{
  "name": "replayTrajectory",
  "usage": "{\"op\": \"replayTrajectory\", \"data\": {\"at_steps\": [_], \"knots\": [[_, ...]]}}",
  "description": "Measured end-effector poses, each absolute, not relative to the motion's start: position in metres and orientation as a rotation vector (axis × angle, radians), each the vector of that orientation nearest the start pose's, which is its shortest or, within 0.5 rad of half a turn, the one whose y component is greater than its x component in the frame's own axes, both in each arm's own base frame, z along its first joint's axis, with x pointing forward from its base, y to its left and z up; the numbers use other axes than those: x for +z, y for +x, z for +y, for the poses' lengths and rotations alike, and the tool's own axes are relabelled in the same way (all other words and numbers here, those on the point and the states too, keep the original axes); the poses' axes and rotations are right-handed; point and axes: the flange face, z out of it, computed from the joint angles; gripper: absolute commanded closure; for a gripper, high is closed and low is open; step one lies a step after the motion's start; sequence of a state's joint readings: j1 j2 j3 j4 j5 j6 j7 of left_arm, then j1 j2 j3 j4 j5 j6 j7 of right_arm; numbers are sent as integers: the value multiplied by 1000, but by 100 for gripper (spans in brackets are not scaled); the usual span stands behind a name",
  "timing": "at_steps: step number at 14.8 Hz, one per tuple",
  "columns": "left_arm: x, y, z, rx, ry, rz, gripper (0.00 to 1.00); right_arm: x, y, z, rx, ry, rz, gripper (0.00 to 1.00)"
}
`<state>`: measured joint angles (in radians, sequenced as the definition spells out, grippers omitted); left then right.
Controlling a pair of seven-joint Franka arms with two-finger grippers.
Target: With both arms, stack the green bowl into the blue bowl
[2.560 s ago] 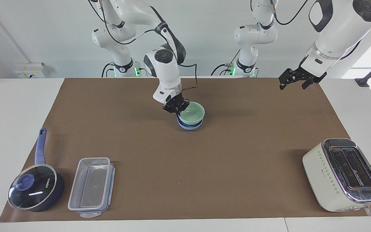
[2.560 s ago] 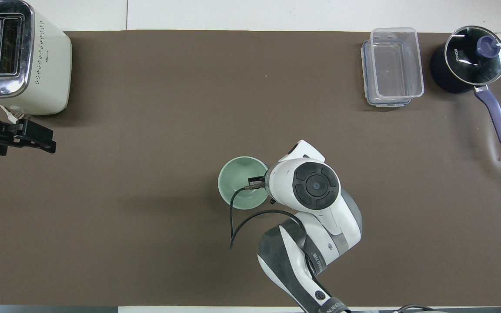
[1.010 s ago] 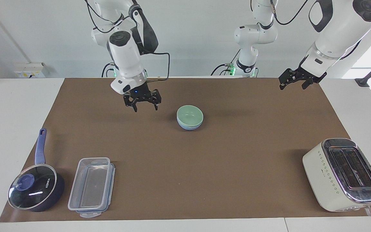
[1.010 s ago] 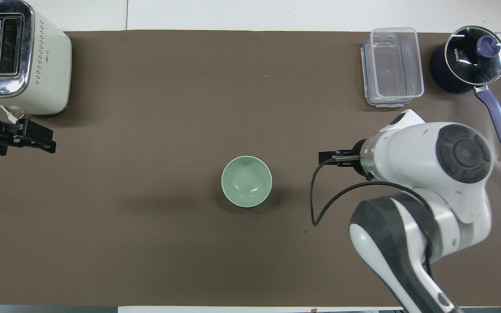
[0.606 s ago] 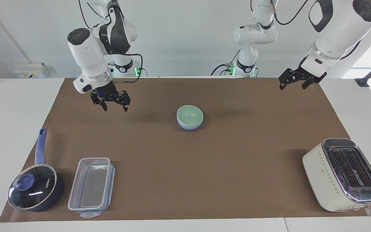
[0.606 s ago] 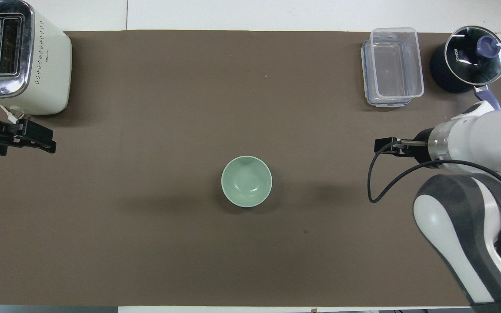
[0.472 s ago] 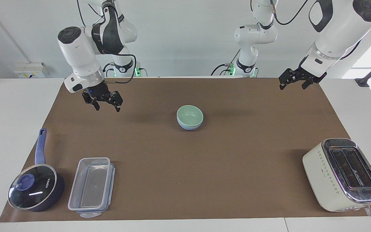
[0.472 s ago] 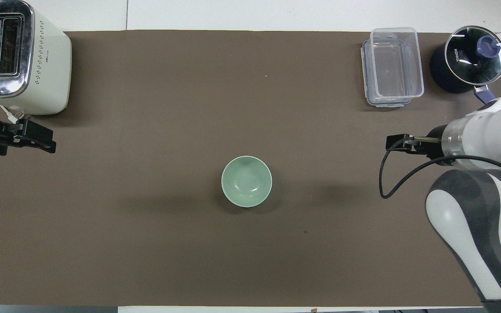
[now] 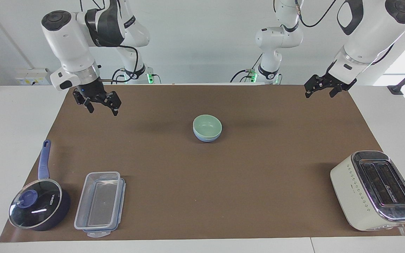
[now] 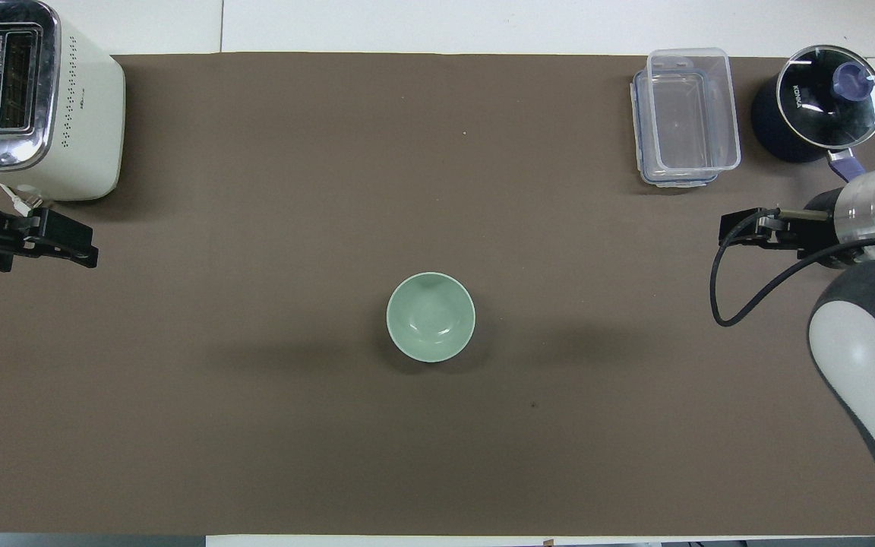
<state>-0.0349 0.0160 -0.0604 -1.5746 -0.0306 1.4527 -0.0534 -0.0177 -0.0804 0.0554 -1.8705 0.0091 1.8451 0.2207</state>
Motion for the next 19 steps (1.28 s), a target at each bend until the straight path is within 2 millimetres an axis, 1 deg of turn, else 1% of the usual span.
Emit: {"op": "replayTrajectory", "data": {"at_steps": [5,9,14,19], "knots": [[605,543,-55,221,-3154,69,0,581,560,24,-32,-3181,260,0],[605,543,-55,221,-3154,69,0,595,559,21,-11,-3184,268,0],[605,543,-55,221,-3154,69,0,603,548,23,30,-3189,264,0],[605,543,-55,221,-3154,69,0,603,546,22,43,-3191,234,0]]}}
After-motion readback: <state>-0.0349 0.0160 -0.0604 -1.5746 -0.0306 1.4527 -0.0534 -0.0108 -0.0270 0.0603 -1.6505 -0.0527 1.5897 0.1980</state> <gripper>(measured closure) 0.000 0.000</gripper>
